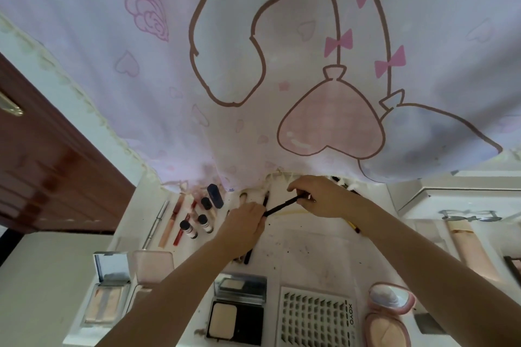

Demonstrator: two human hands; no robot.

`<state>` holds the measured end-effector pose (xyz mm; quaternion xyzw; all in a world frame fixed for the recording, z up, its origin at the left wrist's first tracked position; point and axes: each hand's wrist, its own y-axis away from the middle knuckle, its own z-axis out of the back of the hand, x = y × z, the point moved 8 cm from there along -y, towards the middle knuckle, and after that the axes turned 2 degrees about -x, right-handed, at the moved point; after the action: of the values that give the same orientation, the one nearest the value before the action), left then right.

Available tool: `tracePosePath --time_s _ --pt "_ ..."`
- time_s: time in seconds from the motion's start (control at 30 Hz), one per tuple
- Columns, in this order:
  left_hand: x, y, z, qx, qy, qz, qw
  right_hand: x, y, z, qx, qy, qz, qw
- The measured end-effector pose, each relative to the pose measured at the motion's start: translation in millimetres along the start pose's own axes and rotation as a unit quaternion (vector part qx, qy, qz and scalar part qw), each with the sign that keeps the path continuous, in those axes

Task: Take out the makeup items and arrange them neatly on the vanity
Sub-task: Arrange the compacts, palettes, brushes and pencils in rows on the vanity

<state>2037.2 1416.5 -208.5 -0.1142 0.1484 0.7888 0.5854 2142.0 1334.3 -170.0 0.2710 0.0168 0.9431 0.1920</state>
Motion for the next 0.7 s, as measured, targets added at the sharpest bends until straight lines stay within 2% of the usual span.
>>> tracePosePath --time_s 0.1,0.2,0.3,0.4,0.53,0.7 --pt "18.0 1.7 -15.0 -0.019 0.03 0.051 0.998 -14.9 -2.0 -6.9 -0.015 -0.046 -0.024 0.999" --pt "32.0 5.1 -28.8 -0.003 0.072 0.111 0.991 -39.8 -3.5 -6.9 -0.091 -0.111 -0.076 0.987" --pt "40.3 8.7 -40.6 0.023 0.118 0.16 0.98 -74.8 -1.8 -12.1 -0.154 -0.115 -0.145 0.971" --pt "48.0 11.4 -55.1 0.051 0.116 0.203 0.971 -102.0 -0.5 -38.1 -0.096 -0.026 -0.177 0.979" --pt "43.1 9.5 -66.8 0.103 0.051 0.204 0.972 -107.5 -4.7 -80.3 0.024 0.115 -0.147 0.982" --pt "36.7 3.4 -80.3 0.154 -0.002 0.202 0.967 -106.3 -10.1 -90.7 0.005 0.18 -0.141 0.974"
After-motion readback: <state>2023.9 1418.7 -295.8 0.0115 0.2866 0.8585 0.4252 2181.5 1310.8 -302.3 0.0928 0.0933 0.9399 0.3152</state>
